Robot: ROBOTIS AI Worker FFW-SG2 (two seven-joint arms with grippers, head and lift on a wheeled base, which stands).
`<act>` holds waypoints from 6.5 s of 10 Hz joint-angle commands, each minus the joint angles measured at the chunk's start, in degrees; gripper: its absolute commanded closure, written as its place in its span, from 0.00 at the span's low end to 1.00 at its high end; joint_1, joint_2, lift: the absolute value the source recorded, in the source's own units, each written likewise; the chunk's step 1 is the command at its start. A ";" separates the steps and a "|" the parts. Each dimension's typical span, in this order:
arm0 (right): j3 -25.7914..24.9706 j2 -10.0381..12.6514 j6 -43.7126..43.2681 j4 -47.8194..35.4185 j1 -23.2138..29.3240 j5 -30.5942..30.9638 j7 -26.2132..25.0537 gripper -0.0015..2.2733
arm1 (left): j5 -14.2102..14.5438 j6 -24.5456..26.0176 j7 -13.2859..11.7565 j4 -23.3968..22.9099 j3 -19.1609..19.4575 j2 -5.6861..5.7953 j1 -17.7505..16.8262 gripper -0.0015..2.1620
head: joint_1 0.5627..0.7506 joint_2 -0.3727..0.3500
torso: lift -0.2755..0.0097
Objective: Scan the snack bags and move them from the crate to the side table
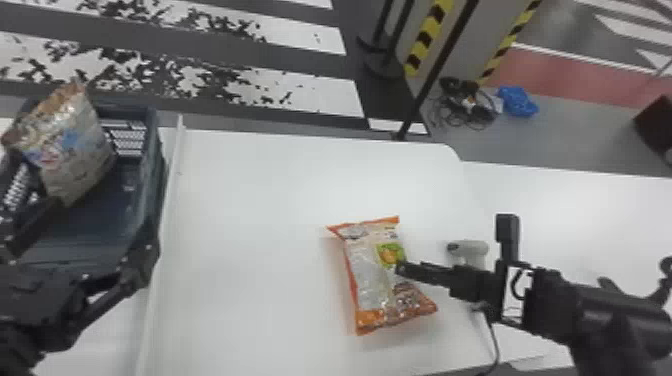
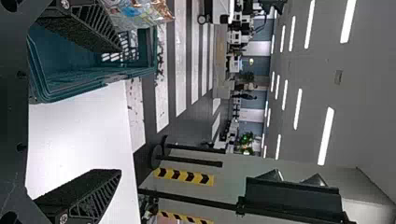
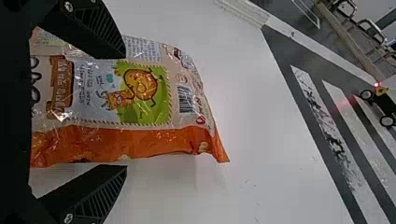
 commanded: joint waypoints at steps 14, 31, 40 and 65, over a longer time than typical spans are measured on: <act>-11.87 3.46 -13.67 -6.60 0.92 -8.60 -8.32 0.99 | -0.51 3.66 0.02 0.30 -0.35 0.26 -0.64 0.03 | 0.70 0.09 | 0.66; -5.11 -0.94 -60.43 40.07 -12.62 -1.13 -56.74 0.00 | -0.86 2.96 -0.15 -3.04 -1.58 2.29 1.82 0.03 | 0.70 0.03 | 0.66; 5.09 7.59 -59.72 -11.25 16.04 0.01 -55.78 0.02 | -1.74 2.25 0.11 -1.64 -3.08 2.29 -0.38 0.03 | 0.70 0.03 | 0.66; 22.32 7.41 -61.31 -19.25 24.03 6.07 -55.69 0.04 | 6.52 2.96 3.19 34.13 9.23 -1.49 -33.43 0.56 | 0.70 0.58 | 0.66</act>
